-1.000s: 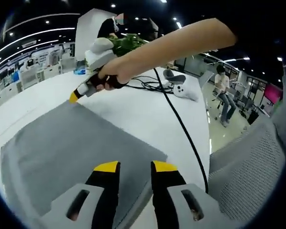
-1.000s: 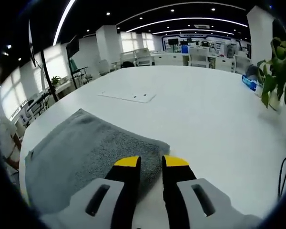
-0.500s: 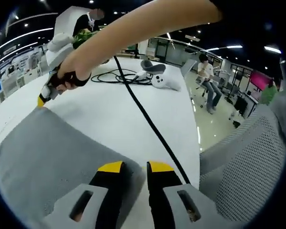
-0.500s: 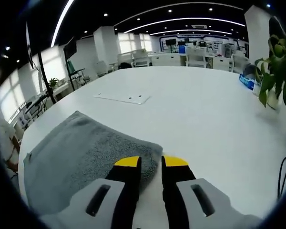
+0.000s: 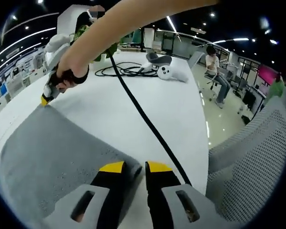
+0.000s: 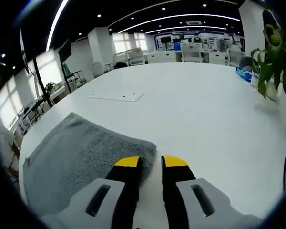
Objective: Fold the towel on the table until its edges align and the towel forms a compact rectangular stack.
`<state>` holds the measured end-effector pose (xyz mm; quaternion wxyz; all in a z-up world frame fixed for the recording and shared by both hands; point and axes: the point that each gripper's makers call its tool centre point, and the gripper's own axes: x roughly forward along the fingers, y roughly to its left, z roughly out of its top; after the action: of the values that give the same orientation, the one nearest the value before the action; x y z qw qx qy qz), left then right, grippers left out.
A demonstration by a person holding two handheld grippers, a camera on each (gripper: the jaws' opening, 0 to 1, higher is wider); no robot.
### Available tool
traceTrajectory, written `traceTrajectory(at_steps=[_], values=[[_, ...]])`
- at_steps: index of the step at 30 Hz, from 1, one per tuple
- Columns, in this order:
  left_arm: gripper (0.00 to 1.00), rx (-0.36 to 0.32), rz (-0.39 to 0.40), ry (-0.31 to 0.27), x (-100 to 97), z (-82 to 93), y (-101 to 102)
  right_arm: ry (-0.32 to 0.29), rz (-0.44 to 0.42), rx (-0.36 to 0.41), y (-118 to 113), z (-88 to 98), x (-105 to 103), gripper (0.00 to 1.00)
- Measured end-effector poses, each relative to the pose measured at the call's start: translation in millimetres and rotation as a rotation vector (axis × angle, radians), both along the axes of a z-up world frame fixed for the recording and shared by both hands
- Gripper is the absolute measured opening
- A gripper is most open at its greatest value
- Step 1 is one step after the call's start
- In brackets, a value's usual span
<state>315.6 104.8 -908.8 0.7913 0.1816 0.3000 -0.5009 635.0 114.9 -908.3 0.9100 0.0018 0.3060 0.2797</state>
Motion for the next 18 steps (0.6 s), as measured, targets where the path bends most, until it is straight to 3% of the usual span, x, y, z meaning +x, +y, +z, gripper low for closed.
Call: traceTrajectory(at_steps=[9,18], values=[[0.12,0.033,-0.003,-0.060,4.2,-2.6,2,-0.005,0.019,-0.011,5,-2.4,1,0.10],[0.07,0.043,0.009,-0.080,7.3,-2.3,4,0.001,0.050,-0.016,10,-4.7,3,0.01]])
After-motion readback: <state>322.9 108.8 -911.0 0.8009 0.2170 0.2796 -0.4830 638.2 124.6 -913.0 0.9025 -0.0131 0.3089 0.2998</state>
